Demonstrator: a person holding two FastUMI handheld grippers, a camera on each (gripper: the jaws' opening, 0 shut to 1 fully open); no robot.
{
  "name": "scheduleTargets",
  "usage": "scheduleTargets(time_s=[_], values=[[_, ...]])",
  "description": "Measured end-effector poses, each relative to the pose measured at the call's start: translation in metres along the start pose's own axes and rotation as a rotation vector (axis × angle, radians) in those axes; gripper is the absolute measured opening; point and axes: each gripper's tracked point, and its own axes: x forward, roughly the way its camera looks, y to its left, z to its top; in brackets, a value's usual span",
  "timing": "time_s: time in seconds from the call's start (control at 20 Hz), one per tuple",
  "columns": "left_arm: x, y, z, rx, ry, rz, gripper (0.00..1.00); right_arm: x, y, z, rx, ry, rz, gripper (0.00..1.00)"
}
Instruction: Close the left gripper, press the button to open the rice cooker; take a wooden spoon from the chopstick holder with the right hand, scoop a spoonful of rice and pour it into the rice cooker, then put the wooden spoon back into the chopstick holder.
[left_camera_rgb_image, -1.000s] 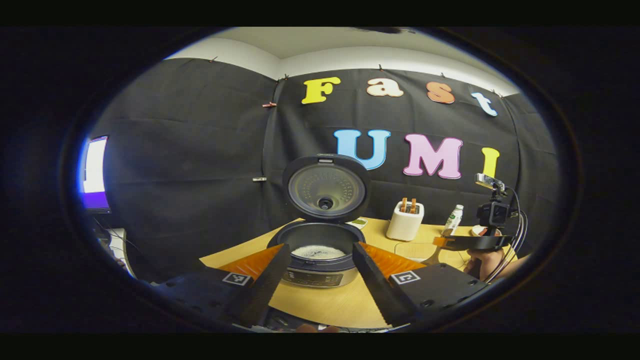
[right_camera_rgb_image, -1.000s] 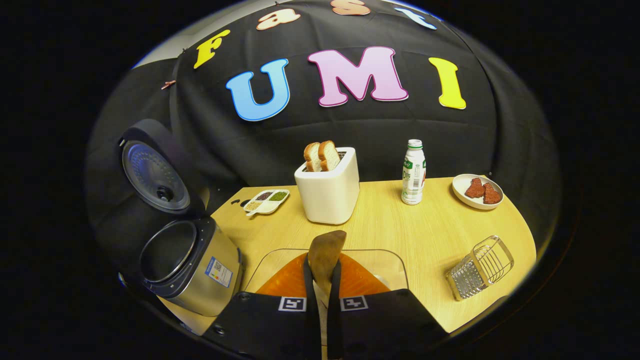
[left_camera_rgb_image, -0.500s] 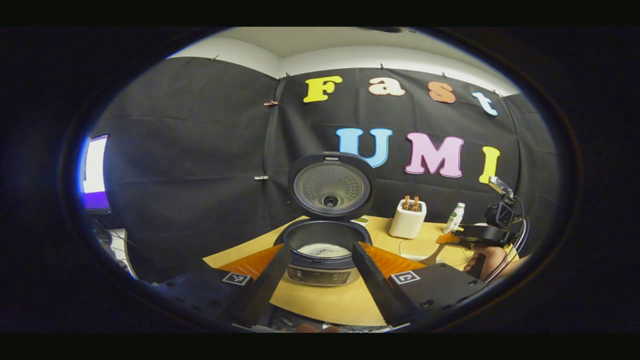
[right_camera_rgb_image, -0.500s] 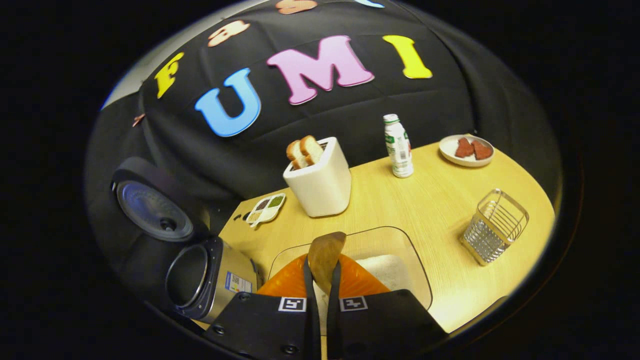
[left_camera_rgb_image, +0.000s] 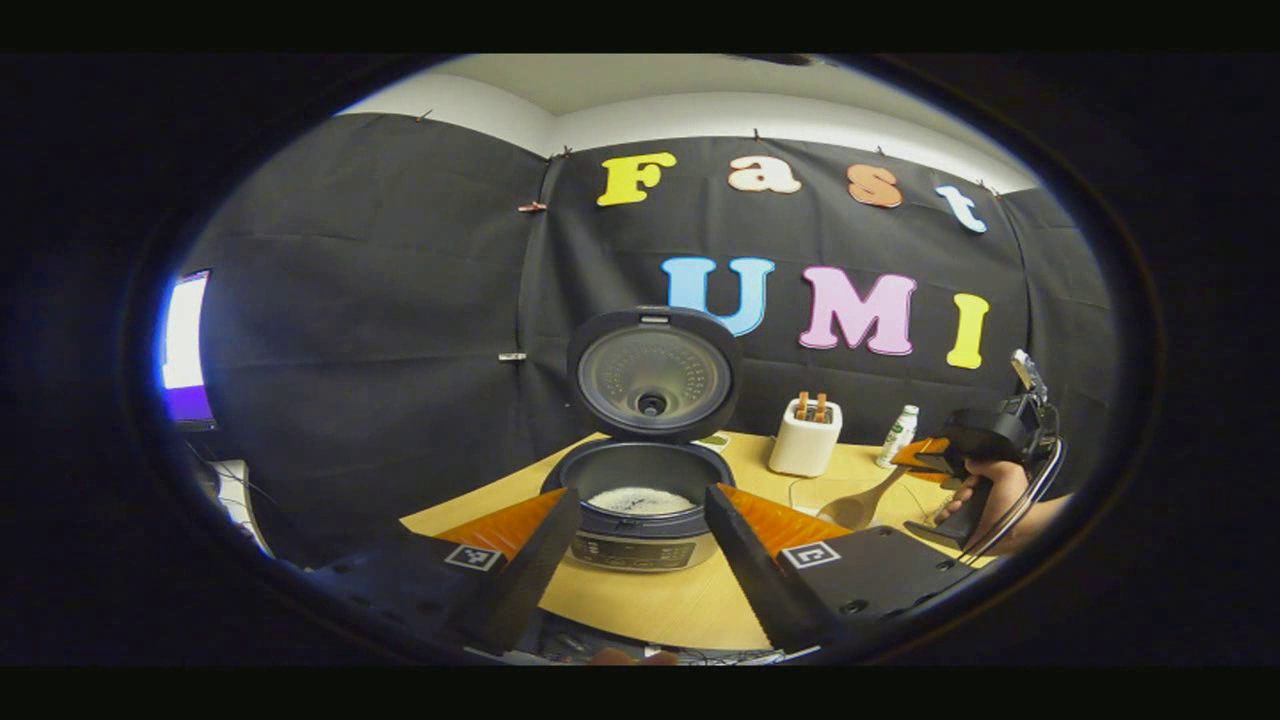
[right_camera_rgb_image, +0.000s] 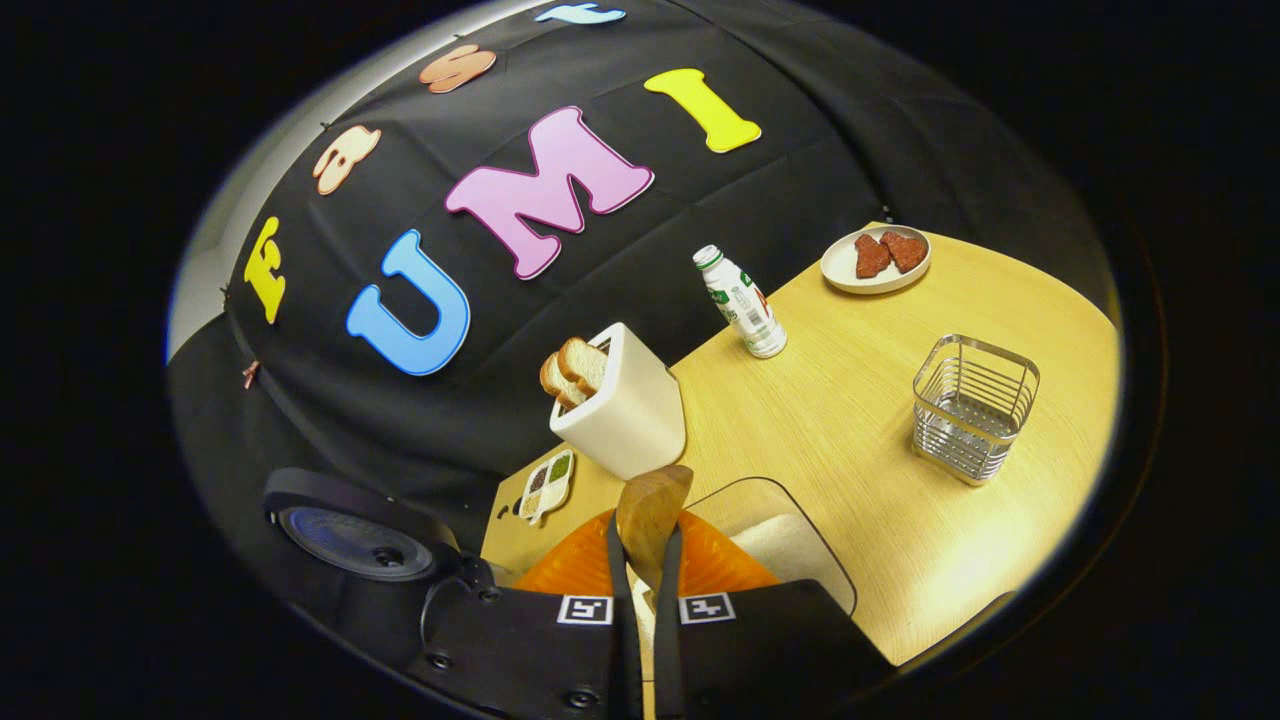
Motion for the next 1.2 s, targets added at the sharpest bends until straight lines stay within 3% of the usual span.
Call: scheduleTargets(time_s=[0.2,0.6,0.95,1.2], values=[[-0.002,0.002,0.006,0.011,-0.017,-0.010,0.86,-0.004,0.011,0.011,0.078,-0.025,0.012,0.10],[-0.004,0.013,0.014,-0.001,-0.037,-0.005,0.86,-0.017,0.052,0.020,0.113,-0.033,0.051,0.10],[-0.012,0.032,0.025,-0.032,-0.067,0.042,0.86,-0.032,0.136,0.015,0.101,-0.002,0.166,0.10],[-0.019,0.049,0.030,-0.034,-0.088,0.077,0.86,-0.034,0.202,-0.018,0.040,0.046,0.267,0.09]])
